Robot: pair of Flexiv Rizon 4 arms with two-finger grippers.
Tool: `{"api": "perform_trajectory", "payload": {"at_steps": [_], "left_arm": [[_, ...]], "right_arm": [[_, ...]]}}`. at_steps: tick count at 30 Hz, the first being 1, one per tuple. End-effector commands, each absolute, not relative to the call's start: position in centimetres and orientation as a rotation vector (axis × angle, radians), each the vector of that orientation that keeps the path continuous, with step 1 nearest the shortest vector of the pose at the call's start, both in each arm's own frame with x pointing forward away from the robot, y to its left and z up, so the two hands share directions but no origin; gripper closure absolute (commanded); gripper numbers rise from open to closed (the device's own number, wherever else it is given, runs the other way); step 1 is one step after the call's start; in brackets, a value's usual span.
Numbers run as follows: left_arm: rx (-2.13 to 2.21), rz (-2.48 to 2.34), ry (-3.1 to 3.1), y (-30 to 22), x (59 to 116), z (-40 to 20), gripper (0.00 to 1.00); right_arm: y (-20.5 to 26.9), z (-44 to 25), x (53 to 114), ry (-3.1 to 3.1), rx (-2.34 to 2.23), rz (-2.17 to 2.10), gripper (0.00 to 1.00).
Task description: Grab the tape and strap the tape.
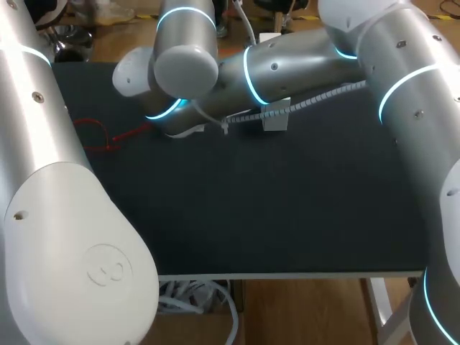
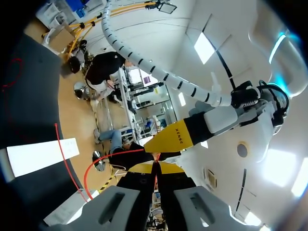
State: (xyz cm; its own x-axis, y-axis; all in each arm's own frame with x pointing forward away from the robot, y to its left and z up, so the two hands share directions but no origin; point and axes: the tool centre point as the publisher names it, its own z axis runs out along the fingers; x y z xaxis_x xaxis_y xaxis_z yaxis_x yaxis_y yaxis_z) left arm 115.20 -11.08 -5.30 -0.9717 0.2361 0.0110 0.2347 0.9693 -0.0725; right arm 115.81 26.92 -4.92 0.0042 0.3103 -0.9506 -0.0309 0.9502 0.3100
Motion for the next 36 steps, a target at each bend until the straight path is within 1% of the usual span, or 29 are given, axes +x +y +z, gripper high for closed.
{"api": "perform_trajectory", "payload": {"at_steps": [1,3,4,5,8,9,10,11,13,15,19,21,24,26,29,32,36], "left_arm": [[-0.37,0.103,-3.094,-11.2,115.3,-5.2,1.0],[-0.37,0.103,-3.094,-11.2,115.3,-5.2,1.0],[-0.37,0.103,-3.094,-11.2,115.3,-5.2,1.0],[-0.37,0.103,-3.094,-11.2,115.3,-5.2,1.0],[-0.37,0.103,-3.094,-11.2,115.3,-5.2,1.0],[-0.37,0.103,-3.094,-11.2,115.3,-5.2,1.0],[-0.37,0.103,-3.094,-11.2,115.3,-5.2,1.0],[-0.37,0.103,-3.094,-11.2,115.3,-5.2,1.0],[-0.37,0.103,-3.094,-11.2,115.3,-5.2,1.0],[-0.37,0.103,-3.094,-11.2,115.3,-5.2,1.0],[-0.37,0.103,-3.094,-11.2,115.3,-5.2,1.0],[-0.37,0.103,-3.094,-11.2,115.3,-5.2,1.0],[-0.37,0.103,-3.094,-11.2,115.3,-5.2,1.0],[-0.37,0.103,-3.094,-11.2,115.3,-5.2,1.0],[-0.37,0.103,-3.094,-11.2,115.3,-5.2,1.0],[-0.37,0.103,-3.094,-11.2,115.3,-5.2,1.0],[-0.37,0.103,-3.094,-11.2,115.3,-5.2,1.0]], "right_arm": [[27.0,-4.5,115.7,1.543,0.236,0.267,0.64],[26.9,-4.4,115.7,1.536,0.242,0.27,0.66],[26.9,-4.4,115.7,1.534,0.242,0.27,0.63],[26.9,-4.4,115.7,1.533,0.243,0.27,0.53],[26.9,-4.4,115.7,1.533,0.243,0.272,0.54],[26.9,-4.4,115.6,1.534,0.242,0.273,0.67],[26.9,-4.4,115.6,1.536,0.242,0.275,0.68],[26.9,-4.4,115.5,1.537,0.242,0.277,0.66],[27.0,-4.4,115.3,1.538,0.243,0.285,0.56],[27.0,-4.4,115.1,1.541,0.243,0.293,0.54],[27.4,-4.3,114.3,1.552,0.238,0.325,0.53],[27.6,-4.3,113.8,1.558,0.239,0.343,0.54],[27.6,-4.4,112.9,1.57,0.237,0.37,0.53],[27.5,-4.6,112.2,1.581,0.231,0.407,0.54],[26.0,-4.7,111.4,1.587,0.27,0.433,0.56],[23.6,-5.1,111.1,1.597,0.368,0.468,0.54],[19.4,-6.2,111.2,1.602,0.395,0.38,0.58]]}}
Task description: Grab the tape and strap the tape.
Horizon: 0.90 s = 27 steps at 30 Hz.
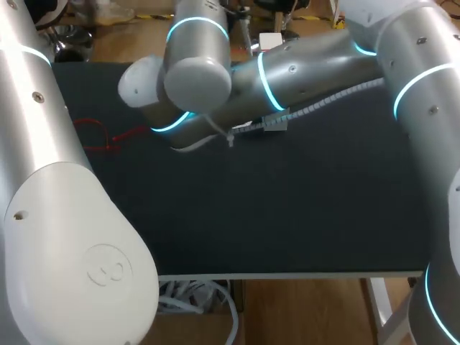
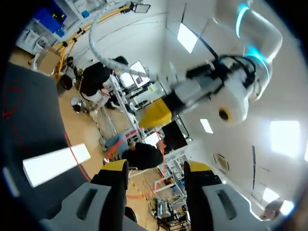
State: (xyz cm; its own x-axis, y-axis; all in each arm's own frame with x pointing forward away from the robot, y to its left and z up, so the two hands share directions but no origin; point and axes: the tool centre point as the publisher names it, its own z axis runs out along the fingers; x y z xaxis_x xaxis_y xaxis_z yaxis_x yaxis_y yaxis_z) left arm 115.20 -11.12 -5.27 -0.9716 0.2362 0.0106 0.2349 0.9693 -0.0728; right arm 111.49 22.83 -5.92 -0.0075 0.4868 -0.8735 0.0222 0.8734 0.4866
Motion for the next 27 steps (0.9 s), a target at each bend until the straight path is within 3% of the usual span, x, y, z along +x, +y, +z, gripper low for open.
{"api": "perform_trajectory", "payload": {"at_steps": [1,8,13,14,15,16,27], "left_arm": [[-0.37,0.103,-3.094,-11.2,115.3,-5.2,1.0],[-0.37,0.103,-3.094,-11.2,115.3,-5.2,1.0],[-0.37,0.103,-3.094,-11.2,115.3,-5.2,1.0],[-0.37,0.103,-3.094,-11.2,115.3,-5.2,1.0],[-0.37,0.103,-3.094,-11.2,115.3,-5.2,1.0],[-0.37,0.103,-3.094,-11.2,115.3,-5.2,1.0],[-0.37,0.103,-3.094,-11.2,115.3,-5.2,1.0]], "right_arm": [[18.4,-6.3,111.3,1.598,0.392,0.356,0.59],[12.5,-6.9,112.0,1.568,0.428,0.214,0.62],[11.6,-7.2,112.9,1.545,0.452,0.224,0.59],[11.8,-7.3,113.0,1.54,0.464,0.261,0.54],[12.1,-7.3,113.2,1.533,0.484,0.296,0.32],[12.3,-7.3,113.3,1.542,0.501,0.342,0.0],[13.0,-7.3,113.4,1.525,0.511,0.422,0.0]]}}
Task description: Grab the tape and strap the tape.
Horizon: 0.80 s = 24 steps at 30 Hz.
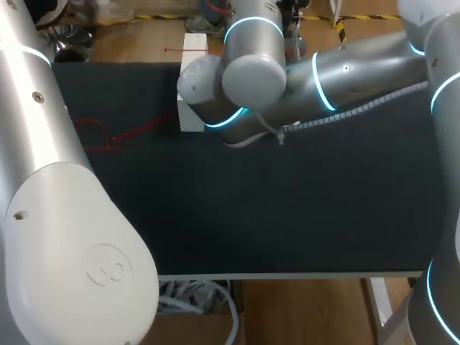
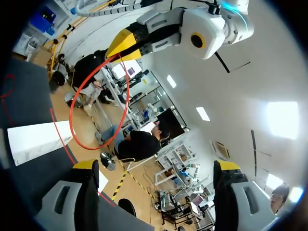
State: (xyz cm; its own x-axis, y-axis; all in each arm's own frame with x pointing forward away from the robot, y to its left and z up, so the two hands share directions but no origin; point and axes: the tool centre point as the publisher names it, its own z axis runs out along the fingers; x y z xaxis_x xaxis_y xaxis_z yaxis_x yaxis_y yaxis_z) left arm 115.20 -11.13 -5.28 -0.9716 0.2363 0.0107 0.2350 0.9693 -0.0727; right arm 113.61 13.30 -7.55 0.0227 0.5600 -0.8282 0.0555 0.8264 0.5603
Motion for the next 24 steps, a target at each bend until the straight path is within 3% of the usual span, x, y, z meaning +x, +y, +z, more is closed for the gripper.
{"api": "perform_trajectory", "payload": {"at_steps": [1,5,10,24], "left_arm": [[-0.37,0.103,-3.094,-11.2,115.3,-5.2,1.0],[-0.301,0.022,-3.137,-10.5,115.0,-4.7,1.0],[0.048,-0.052,-3.164,-5.8,113.9,-4.8,1.0],[0.82,-0.236,-2.888,5.8,104.7,-7.6,1.0]], "right_arm": [[13.0,-7.3,113.4,1.525,0.511,0.422,0.0],[13.0,-7.3,113.4,1.525,0.511,0.422,0.0],[13.0,-7.3,113.4,1.525,0.511,0.422,0.0],[13.0,-7.3,113.4,1.525,0.511,0.422,0.0]]}}
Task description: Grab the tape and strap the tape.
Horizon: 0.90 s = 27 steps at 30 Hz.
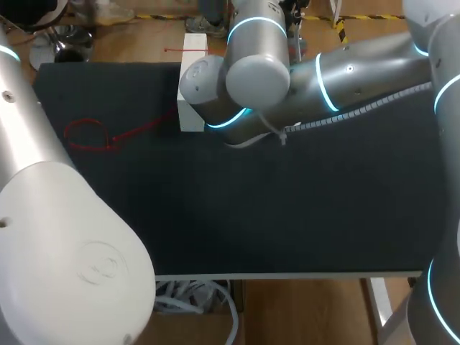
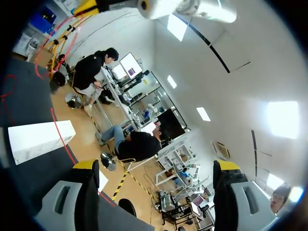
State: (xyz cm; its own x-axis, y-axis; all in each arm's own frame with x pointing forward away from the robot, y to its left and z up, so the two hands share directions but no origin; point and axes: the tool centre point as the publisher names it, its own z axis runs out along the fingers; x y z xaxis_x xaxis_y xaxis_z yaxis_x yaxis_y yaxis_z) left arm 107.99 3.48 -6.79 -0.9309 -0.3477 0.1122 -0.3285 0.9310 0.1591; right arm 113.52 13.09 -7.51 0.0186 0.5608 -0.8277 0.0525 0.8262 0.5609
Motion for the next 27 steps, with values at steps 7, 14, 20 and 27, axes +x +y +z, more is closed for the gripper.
{"api": "perform_trajectory", "payload": {"at_steps": [7,14,20,27], "left_arm": [[0.856,-0.275,-2.802,6.5,104.14,-7.88,0.0],[0.856,-0.275,-2.802,6.5,104.14,-7.88,0.0],[0.856,-0.275,-2.802,6.5,104.14,-7.88,0.0],[0.856,-0.275,-2.802,6.5,104.14,-7.88,0.0]], "right_arm": [[13.01,-7.25,113.44,1.525,0.511,0.422,0.0],[13.01,-7.25,113.44,1.525,0.511,0.422,0.0],[13.01,-7.25,113.44,1.525,0.511,0.422,0.0],[13.01,-7.25,113.44,1.525,0.511,0.422,0.0]]}}
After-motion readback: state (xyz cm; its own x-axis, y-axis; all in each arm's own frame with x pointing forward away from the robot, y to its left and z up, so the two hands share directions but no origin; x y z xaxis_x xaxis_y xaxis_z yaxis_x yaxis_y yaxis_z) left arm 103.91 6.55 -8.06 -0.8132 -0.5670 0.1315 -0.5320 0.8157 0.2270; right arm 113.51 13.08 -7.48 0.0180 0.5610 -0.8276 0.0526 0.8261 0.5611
